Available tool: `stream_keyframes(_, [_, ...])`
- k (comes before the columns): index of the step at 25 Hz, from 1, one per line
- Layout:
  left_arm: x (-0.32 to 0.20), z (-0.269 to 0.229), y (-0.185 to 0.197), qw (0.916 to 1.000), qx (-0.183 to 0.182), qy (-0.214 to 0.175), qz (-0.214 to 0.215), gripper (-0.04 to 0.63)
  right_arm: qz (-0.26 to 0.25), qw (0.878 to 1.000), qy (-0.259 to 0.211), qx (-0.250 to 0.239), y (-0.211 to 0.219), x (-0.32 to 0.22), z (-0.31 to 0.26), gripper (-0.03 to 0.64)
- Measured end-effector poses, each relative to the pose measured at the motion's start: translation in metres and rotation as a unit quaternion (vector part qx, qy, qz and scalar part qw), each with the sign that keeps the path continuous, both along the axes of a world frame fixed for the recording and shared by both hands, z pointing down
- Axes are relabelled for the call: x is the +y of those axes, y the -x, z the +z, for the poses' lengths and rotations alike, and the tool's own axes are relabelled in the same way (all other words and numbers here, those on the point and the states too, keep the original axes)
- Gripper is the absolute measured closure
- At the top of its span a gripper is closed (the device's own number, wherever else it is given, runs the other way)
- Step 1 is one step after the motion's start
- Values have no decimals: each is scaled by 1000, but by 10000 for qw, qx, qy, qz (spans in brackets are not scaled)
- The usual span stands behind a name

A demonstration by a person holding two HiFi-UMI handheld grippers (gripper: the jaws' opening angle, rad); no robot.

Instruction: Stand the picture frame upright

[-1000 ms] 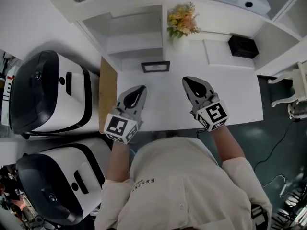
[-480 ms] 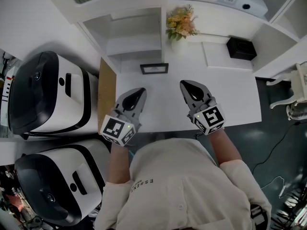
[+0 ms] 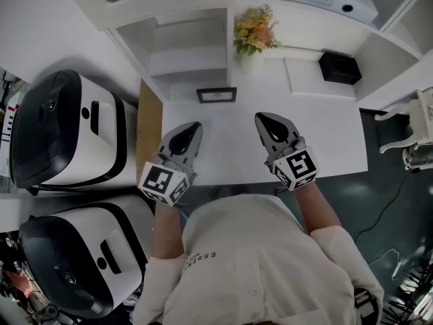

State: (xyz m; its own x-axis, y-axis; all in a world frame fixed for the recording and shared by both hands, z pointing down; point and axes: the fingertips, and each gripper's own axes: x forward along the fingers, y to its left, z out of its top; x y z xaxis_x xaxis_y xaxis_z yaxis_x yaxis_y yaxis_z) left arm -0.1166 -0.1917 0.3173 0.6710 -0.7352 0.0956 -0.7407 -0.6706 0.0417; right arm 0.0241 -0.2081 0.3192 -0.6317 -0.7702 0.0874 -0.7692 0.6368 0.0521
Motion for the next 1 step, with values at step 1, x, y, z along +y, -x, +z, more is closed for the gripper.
stream_keyframes(1, [0,1,0,10000,-5,17,-2,592,-1,10000,6,-15,0,0,0,603])
